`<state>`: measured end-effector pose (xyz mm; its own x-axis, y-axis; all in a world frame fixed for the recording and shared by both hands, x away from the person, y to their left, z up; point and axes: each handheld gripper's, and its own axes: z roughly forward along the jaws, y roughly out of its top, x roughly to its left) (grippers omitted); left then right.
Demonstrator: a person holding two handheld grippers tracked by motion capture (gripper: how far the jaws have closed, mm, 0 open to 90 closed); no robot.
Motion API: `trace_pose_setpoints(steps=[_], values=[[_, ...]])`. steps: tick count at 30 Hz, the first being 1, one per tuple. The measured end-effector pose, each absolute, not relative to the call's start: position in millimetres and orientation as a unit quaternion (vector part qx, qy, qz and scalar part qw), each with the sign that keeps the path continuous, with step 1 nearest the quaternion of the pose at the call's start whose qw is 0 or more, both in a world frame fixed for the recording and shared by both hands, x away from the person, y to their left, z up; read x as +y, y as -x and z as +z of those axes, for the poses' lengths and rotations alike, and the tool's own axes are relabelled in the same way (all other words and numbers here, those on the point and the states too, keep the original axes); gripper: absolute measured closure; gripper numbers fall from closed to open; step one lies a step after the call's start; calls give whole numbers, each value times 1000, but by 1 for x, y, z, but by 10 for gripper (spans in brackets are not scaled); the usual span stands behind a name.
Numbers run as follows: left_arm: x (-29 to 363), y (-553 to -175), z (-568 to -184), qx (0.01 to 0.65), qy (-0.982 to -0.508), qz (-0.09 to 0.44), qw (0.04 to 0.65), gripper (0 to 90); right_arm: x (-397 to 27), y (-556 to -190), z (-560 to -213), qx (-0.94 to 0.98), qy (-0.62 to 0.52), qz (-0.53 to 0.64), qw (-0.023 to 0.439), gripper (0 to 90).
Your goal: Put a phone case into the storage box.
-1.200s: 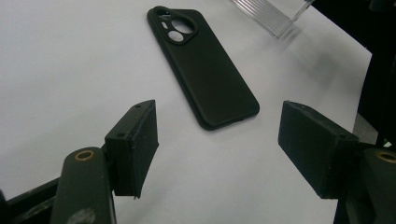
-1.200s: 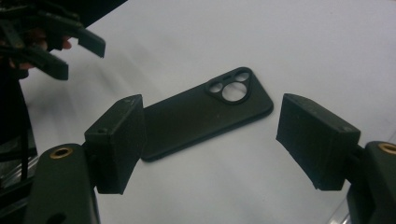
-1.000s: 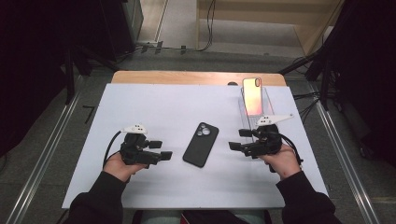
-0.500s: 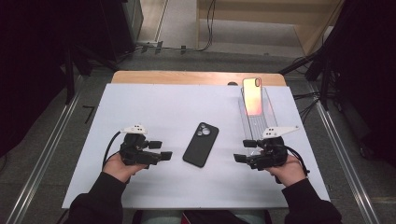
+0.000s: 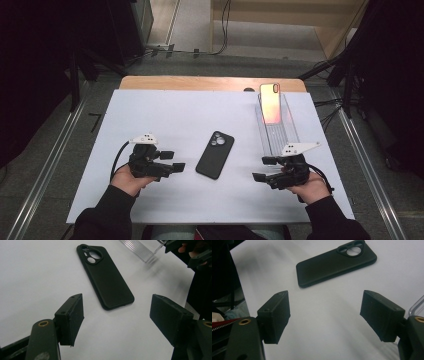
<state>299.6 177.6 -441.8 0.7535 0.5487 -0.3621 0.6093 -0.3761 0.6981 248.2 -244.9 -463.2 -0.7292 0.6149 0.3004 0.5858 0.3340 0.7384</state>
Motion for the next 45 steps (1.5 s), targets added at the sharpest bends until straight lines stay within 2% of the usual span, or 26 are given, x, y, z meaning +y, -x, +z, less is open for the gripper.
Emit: trace_pose_setpoints(steps=[13, 22, 25, 30, 34, 45], values=[[169, -298, -442, 346, -831, -31, 435, 270, -250, -242, -474, 820, -370, 437, 17, 220], [155, -307, -434, 368, -825, -19, 428, 124, -250, -241, -474, 815, -379, 438, 19, 220], [149, -313, -435, 370, -828, -28, 420, 0, -250, -241, -475, 814, -383, 436, 17, 219], [140, -317, -433, 366, -831, -24, 418, 0, -251, -240, -475, 813, -384, 437, 18, 219], [130, -320, -430, 376, -831, -7, 409, 40, -251, -240, -474, 812, -385, 439, 20, 219], [100, -328, -431, 387, -832, 17, 398, 41, -250, -241, -475, 812, -388, 436, 20, 219]])
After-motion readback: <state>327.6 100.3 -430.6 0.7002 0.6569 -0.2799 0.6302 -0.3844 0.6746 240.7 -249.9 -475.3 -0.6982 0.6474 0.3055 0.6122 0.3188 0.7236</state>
